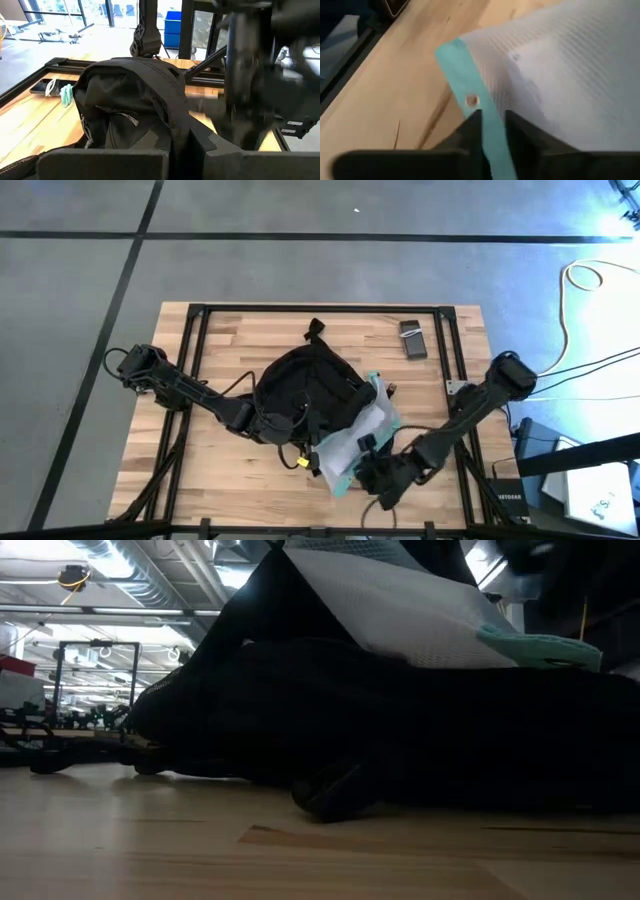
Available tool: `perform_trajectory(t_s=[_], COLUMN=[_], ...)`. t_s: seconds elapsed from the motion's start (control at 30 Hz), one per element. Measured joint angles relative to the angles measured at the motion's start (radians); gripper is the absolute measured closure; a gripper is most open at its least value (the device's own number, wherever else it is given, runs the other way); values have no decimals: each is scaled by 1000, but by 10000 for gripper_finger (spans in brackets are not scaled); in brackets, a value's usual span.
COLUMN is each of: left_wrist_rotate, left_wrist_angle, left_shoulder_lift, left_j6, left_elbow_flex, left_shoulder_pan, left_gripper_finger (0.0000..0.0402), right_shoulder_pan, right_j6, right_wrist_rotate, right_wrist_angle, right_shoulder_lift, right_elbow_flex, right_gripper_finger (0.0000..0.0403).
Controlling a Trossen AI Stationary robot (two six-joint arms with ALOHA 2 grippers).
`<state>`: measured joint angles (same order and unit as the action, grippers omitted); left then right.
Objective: Unpack backpack
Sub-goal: Put the blue zip bag into the black backpack
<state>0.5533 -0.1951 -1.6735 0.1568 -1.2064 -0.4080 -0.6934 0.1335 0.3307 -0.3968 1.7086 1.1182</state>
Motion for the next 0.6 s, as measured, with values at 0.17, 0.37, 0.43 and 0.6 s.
perform_trajectory(t_s=[0.17,0.37,0.43,0.6], left_wrist_rotate=[0,6,11,13], left_wrist_angle=[2,9,9,9], left_shoulder_lift=[0,0,-1,-1], left_j6=[0,7,7,8], left_elbow_flex=[0,1,1,1], left_shoulder_pan=[0,1,2,2], left_gripper_finger=[395,395,395,395], right_shoulder_pan=[86,163,188,229], right_j6=[-61,-62,-62,-55], right_wrist_rotate=[-62,27,80,188], right_wrist_angle=[127,140,138,144], right_shoulder_lift=[66,82,89,105], right_elbow_flex=[-2,-1,-1,-1], right_gripper_finger=[390,389,398,399])
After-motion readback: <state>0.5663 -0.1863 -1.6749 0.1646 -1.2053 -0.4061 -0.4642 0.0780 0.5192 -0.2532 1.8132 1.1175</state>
